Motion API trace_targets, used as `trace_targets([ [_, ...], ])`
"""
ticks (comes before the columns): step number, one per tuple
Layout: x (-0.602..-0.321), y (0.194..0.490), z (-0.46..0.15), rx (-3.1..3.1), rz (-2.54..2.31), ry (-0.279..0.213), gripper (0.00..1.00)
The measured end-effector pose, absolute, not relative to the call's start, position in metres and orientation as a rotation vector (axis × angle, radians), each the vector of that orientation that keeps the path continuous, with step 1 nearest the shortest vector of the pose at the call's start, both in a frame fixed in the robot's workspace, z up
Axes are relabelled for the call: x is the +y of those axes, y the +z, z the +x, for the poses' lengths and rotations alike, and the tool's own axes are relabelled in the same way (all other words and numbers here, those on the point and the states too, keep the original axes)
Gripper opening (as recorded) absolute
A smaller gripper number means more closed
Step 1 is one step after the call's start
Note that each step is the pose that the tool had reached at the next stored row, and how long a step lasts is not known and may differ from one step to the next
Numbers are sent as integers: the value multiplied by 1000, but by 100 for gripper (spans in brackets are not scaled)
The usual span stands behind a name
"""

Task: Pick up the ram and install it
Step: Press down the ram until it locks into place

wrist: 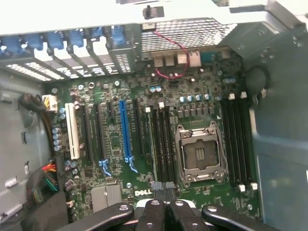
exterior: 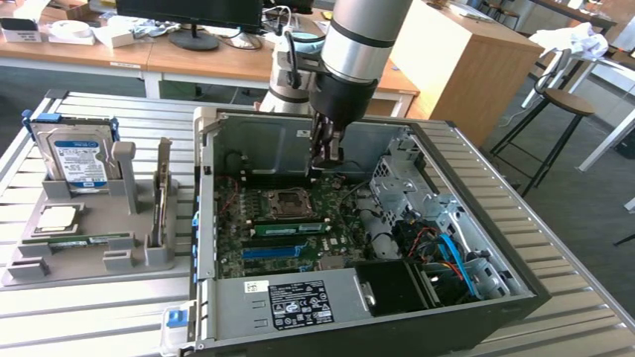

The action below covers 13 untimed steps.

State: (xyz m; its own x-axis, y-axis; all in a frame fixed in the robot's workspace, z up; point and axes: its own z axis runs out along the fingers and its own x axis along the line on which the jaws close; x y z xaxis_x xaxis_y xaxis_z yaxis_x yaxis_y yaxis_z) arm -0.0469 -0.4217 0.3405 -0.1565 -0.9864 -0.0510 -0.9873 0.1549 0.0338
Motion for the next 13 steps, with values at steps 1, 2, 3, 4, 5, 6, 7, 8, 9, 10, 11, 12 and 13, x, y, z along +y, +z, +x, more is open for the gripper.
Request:
trace_targets([
  [1,-422,340,-47,2389,-2011,92,10],
  [2,-422,340,-47,2404,-1992,91,10],
  [3,-422,340,-47,2419,-1974,91,10],
  [4,-422,340,-47,2432,-1957,91,10],
  [5,-422,340,-47,2446,-1939,91,10],
  [6,-422,340,-47,2459,-1921,91,10],
  [7,-422,340,-47,2473,-1903,90,10],
  [8,-422,340,-47,2486,-1885,90,10],
  [9,-422,340,-47,2500,-1866,90,10],
  [10,-422,340,-47,2513,-1847,90,10],
  [11,-422,340,-47,2526,-1829,89,10],
  [12,-422,340,-48,2539,-1811,89,10],
  [13,-422,340,-48,2552,-1792,89,10],
])
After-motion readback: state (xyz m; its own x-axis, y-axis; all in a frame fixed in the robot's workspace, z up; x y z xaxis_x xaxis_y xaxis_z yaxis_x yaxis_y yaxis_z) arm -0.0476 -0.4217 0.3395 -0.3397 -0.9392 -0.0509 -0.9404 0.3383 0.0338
